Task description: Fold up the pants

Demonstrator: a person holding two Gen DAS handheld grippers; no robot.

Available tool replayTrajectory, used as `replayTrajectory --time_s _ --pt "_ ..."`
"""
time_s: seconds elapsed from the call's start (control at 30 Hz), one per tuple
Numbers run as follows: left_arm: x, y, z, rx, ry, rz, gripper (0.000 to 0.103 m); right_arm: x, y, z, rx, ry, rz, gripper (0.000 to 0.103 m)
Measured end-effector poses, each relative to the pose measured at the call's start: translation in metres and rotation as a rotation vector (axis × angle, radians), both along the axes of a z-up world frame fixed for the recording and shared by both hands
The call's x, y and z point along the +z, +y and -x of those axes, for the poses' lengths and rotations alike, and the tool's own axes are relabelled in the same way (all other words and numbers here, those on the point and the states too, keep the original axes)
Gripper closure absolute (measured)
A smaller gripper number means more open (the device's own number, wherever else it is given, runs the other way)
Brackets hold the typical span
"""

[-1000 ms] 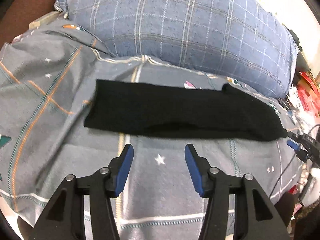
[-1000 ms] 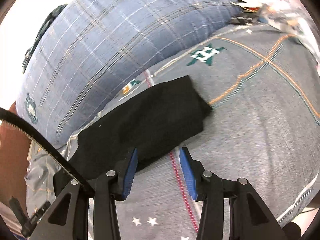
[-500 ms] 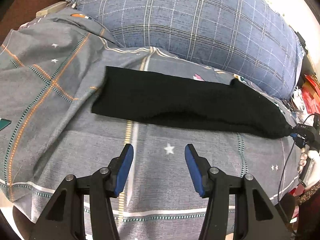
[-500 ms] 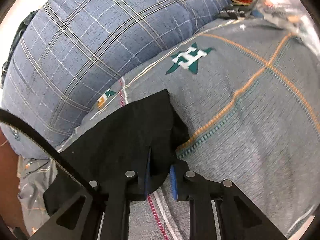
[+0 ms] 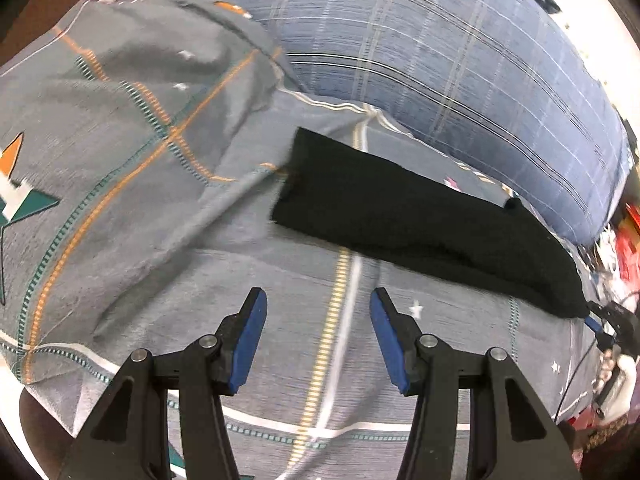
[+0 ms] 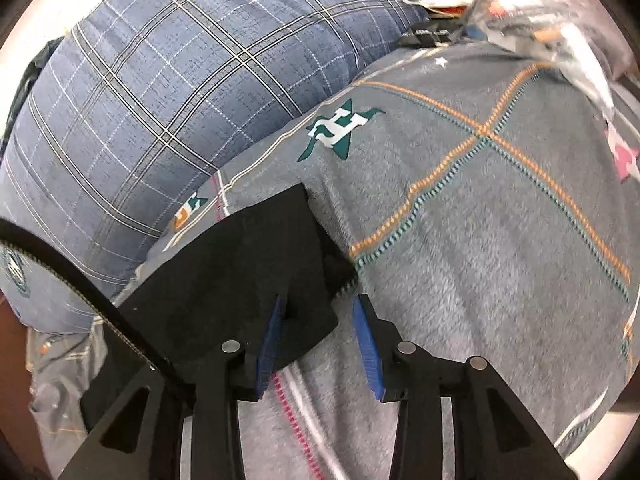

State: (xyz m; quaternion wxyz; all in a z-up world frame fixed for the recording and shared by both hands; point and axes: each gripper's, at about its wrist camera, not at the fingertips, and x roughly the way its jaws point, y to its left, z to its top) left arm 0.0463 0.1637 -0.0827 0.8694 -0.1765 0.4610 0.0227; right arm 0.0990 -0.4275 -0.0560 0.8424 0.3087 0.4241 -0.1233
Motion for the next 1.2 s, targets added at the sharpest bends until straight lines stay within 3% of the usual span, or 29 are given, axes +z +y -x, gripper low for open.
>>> replayTrajectory --time_s 0.1,0.27,0.53,0.7,0.8,0.93,1.07,1.2 --pt "-0.003 0.01 -0.001 0.028 0.008 0.021 0.05 0.012 0.022 0.003 0.039 -0.028 0.042 0.057" --pt "-0.005 0.023 -0.006 0.059 0.01 0.052 0.05 0.037 0.082 -0.005 0.195 -0.093 0.065 0.057" --pt "-0.011 0.034 -0.03 0.07 -0.014 0.066 0.05 0.059 0.236 -0.046 0.649 -0.115 0.119 0.051" --pt "-0.016 0.037 -0.051 0.071 -0.02 0.132 0.051 0.051 0.329 -0.08 0.862 -0.073 0.104 0.051" --pt "-0.021 0.041 -0.056 0.065 -0.033 0.2 0.063 0.046 0.383 -0.101 0.973 -0.039 0.094 0.051" --pt "-0.027 0.042 -0.064 0.05 -0.052 0.25 0.063 0.03 0.456 -0.13 1.105 0.034 0.077 0.047" --pt "-0.035 0.051 -0.069 0.054 -0.066 0.314 0.063 0.008 0.525 -0.151 1.196 0.123 0.17 0.047" --pt "-0.047 0.059 -0.07 0.084 -0.075 0.393 0.063 -0.02 0.582 -0.158 1.27 0.232 0.335 0.047"
